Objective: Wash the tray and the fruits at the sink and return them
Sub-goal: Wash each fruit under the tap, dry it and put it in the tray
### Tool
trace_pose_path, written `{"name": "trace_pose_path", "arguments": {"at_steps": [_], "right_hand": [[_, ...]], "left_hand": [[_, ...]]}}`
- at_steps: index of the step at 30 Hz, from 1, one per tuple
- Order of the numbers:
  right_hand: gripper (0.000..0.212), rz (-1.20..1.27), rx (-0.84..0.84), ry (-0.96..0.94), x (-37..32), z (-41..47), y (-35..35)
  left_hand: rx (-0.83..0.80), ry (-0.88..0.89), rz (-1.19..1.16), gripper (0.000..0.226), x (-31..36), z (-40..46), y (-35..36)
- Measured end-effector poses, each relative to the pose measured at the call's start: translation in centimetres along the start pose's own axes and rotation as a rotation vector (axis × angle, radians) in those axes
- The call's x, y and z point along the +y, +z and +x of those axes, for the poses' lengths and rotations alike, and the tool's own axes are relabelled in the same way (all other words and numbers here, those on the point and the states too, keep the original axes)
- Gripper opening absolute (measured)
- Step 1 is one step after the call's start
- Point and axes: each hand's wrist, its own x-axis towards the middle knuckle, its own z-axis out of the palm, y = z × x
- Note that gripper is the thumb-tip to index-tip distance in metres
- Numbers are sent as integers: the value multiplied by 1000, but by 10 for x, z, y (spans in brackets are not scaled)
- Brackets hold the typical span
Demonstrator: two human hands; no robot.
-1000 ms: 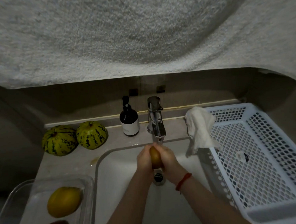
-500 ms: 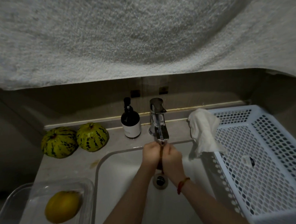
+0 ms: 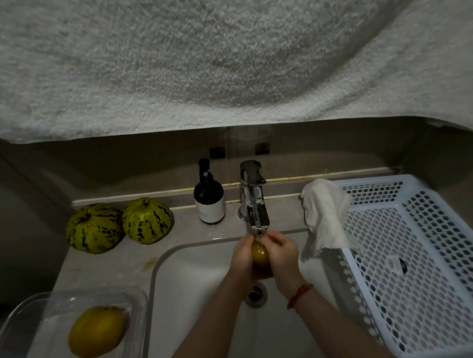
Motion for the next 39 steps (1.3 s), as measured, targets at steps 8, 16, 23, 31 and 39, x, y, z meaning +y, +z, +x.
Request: {"name": "trace_pose_path", "arguments": {"at_steps": [8, 16, 23, 31, 39], "right_hand": [[18, -308, -312, -214, -3, -3, 7], [27, 58, -46, 448, -10, 16, 2], [36, 158, -49, 330, -18, -8, 17], [20, -225, -265, -252, 1, -24, 3], [23, 97, -25, 476, -16, 18, 13]], "left_hand": [[172, -109, 12, 41, 11, 5, -15], [-33, -127, 544, 66, 11, -3, -14], [76, 142, 253, 11, 12, 3, -12], [139, -308, 13, 43, 28, 8, -15], [3, -101, 175, 43, 3, 7, -24]]}}
